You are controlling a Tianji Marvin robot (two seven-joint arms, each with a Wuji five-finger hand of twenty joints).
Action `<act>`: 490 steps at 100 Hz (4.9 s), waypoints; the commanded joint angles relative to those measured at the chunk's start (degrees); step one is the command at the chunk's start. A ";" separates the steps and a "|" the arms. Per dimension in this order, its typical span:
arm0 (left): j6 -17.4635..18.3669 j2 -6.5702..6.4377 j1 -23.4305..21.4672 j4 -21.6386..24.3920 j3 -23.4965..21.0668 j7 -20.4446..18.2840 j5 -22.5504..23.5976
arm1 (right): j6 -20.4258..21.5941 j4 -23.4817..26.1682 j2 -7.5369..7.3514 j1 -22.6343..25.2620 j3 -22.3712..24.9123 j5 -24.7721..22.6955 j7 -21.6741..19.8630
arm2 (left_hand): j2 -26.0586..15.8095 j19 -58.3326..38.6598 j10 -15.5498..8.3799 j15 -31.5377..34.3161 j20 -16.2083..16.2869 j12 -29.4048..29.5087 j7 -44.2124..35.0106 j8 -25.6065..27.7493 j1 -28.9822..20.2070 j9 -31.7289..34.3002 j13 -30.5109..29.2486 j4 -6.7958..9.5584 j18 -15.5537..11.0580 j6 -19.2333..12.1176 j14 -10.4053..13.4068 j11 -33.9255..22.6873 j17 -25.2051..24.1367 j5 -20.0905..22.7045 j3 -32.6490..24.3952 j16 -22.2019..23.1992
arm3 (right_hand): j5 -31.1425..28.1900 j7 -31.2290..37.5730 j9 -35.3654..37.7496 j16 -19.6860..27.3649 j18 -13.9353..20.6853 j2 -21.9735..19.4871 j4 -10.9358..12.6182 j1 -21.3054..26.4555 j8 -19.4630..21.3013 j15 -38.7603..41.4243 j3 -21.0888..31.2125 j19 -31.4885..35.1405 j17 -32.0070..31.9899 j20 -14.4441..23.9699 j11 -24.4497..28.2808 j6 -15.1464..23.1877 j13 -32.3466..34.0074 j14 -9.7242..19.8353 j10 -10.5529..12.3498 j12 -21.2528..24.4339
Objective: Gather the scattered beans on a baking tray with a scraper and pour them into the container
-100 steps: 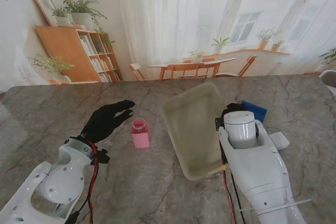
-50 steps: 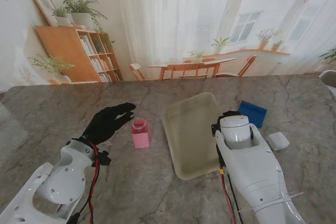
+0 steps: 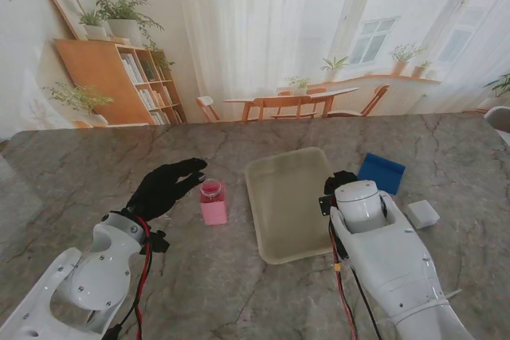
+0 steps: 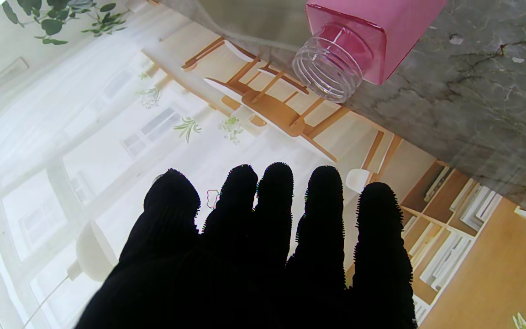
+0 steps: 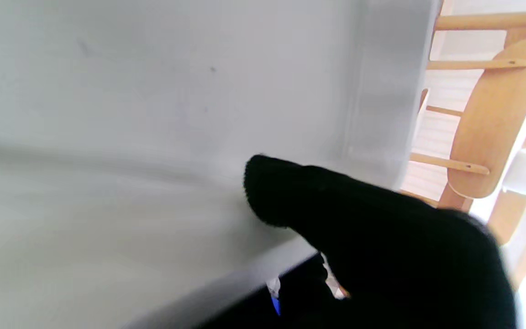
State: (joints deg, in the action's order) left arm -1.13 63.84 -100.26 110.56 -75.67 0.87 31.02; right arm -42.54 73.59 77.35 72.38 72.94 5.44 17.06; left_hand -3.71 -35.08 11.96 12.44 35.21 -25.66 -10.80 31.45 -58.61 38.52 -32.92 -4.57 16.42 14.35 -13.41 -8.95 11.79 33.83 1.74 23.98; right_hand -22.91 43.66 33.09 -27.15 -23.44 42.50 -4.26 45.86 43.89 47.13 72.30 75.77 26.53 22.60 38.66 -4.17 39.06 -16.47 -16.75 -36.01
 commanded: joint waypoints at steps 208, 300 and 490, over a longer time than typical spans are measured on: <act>17.76 -1.18 7.67 -26.02 1.07 -8.86 -13.10 | 41.00 21.68 -7.50 20.35 -2.60 -22.17 2.41 | 11.19 24.72 8.39 -8.02 -13.86 11.22 11.88 -14.08 19.97 -30.51 28.14 2.68 -1.23 17.21 -2.11 7.51 -13.29 -25.43 -0.86 -12.29 | -6.66 -23.25 3.14 2.81 4.84 -16.62 -0.33 -26.46 -2.92 -22.32 -22.42 -17.87 -16.00 -6.87 -22.17 0.09 -8.59 2.54 4.58 7.20; 27.76 -1.02 19.47 -42.69 10.70 -8.46 -12.83 | 37.90 22.07 -6.70 20.22 -3.14 -19.60 3.70 | 12.85 21.67 9.41 -9.29 -18.71 13.95 12.49 -30.73 17.83 -33.58 31.27 2.67 -2.54 18.90 -2.97 9.19 -15.58 -24.96 -1.34 -12.22 | -8.22 -22.80 4.83 1.40 4.05 -17.45 -0.10 -25.04 -2.74 -19.43 -23.07 -16.59 -14.25 -5.04 -21.17 -0.85 -7.63 2.74 4.34 5.90; 27.57 4.39 23.18 -46.72 14.53 2.23 -23.66 | 35.76 22.73 -6.79 20.88 -1.75 -20.40 3.77 | 19.81 -16.79 -10.11 4.20 -3.09 -22.90 -43.82 41.92 -13.76 9.17 -9.83 2.26 -8.41 -6.60 7.81 -4.41 7.48 -16.09 -3.95 1.43 | -9.31 -22.58 5.87 0.62 4.20 -18.87 0.29 -23.70 -2.60 -17.26 -24.61 -14.90 -13.19 -3.90 -20.25 -1.20 -6.90 2.94 4.30 5.17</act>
State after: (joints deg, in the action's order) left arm 26.58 68.17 -77.01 61.32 -61.08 2.20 6.55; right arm -6.71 95.89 70.79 92.88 70.70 -14.58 21.98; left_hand 22.24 -48.53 7.68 13.19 28.96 -43.72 -40.68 69.28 -58.68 39.03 -39.16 -5.23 7.10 16.58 -5.97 -7.74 18.05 13.62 5.70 23.51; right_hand -31.18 20.60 38.28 -25.59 -19.49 25.00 -4.24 22.03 39.85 29.10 49.20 59.37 13.10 17.63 17.88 -5.97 31.90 -15.07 -13.34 -29.67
